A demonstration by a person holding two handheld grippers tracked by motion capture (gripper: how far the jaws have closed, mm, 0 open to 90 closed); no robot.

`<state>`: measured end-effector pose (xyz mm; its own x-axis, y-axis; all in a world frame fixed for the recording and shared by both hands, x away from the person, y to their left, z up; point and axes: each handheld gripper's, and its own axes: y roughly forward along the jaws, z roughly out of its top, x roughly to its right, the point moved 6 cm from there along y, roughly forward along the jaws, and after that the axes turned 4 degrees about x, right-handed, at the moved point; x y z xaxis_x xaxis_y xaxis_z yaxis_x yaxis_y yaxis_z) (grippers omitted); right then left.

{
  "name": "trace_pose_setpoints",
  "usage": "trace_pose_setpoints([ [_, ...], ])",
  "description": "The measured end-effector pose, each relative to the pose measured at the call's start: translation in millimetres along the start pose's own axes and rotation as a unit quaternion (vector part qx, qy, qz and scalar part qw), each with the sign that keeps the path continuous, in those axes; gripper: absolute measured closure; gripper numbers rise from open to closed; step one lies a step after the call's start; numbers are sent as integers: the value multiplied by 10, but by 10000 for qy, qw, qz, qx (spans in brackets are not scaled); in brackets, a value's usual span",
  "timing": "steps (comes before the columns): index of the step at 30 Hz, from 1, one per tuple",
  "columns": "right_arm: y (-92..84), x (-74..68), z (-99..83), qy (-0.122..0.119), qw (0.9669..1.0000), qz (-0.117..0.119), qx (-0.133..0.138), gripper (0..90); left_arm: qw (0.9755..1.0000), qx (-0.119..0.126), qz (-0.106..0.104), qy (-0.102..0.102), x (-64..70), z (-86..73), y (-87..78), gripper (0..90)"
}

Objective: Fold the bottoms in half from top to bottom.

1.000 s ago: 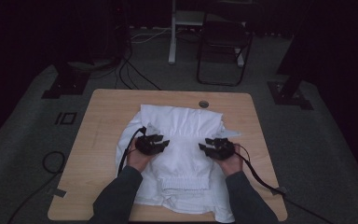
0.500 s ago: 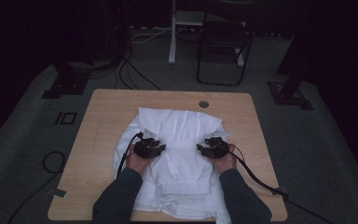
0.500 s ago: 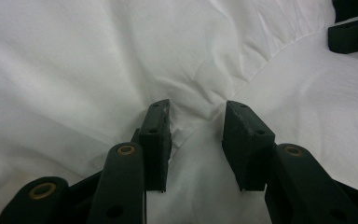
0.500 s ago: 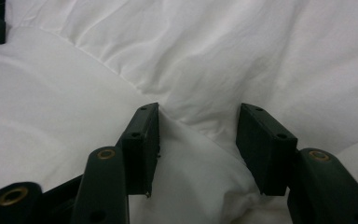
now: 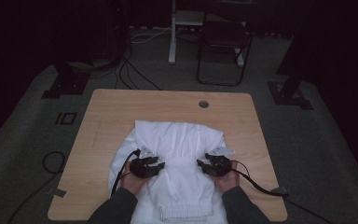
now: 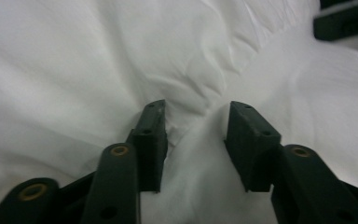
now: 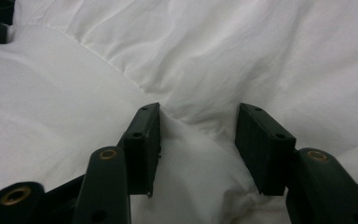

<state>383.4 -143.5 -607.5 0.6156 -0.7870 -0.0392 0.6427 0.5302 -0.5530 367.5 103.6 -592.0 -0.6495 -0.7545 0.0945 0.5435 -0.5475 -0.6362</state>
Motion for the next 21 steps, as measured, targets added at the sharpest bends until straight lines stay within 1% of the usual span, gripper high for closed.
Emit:
trace_pose_setpoints([
  [1, 1, 2, 1, 20, 10000, 11, -3, 495, 10000, 3, 75, 44, -21, 54, -41, 556],
  [2, 2, 6, 2, 32, 10000, 21, 5, 496, 9997, 87, 172, 168, -58, 126, -86, 543],
  [3, 2, 5, 2, 35, 10000, 22, 7, 496, 9991, 202, 296, 245, -113, 213, -128, 528],
  [5, 2, 5, 2, 31, 10000, 18, 7, 496, 9971, 432, 571, 260, -283, 415, -189, 493],
  [6, 2, 5, 2, 31, 10000, 18, 7, 496, 9971, 432, 571, 260, -283, 415, -189, 470],
  [7, 2, 5, 2, 30, 10000, 17, 8, 496, 9944, 637, 836, 101, -522, 615, -183, 444],
  [9, 2, 3, 2, 39, 10000, 18, 9, 496, 9904, 706, 1185, -106, -794, 766, -98, 380],
  [10, 2, 3, 2, 41, 10000, 18, 8, 496, 9886, 688, 1318, -233, -925, 815, -34, 362],
  [11, 2, 3, 2, 45, 10000, 16, 9, 496, 9877, 641, 1372, -376, -1043, 841, 46, 347],
  [12, 2, 3, 2, 45, 10000, 19, 7, 496, 9877, 641, 1372, -376, -1043, 841, 46, 328],
  [13, 2, 4, 2, 41, 10000, 19, 7, 496, 9856, 324, 1543, -611, -1269, 807, 238, 307],
  [14, 2, 4, 2, 40, 10000, 19, 6, 496, 9838, 210, 1617, -743, -1365, 765, 318, 304],
  [15, 2, 4, 2, 42, 10000, 18, 7, 497, 9823, 166, 1629, -911, -1441, 723, 373, 285],
  [16, 2, 4, 2, 42, 10000, 19, 8, 497, 9812, 163, 1578, -1099, -1490, 688, 412, 278],
  [17, 2, 4, 2, 43, 10000, 20, 8, 497, 9813, 110, 1531, -1163, -1516, 654, 445, 272],
  [18, 2, 4, 2, 43, 10000, 20, 7, 497, 9813, 110, 1531, -1163, -1516, 654, 445, 258],
  [19, 2, 4, 2, 42, 10000, 20, 7, 497, 9822, 41, 1521, -1104, -1532, 606, 479, 252],
  [21, 2, 4, 2, 42, 10000, 20, 7, 497, 9829, 81, 1475, -1103, -1537, 580, 481, 251],
])
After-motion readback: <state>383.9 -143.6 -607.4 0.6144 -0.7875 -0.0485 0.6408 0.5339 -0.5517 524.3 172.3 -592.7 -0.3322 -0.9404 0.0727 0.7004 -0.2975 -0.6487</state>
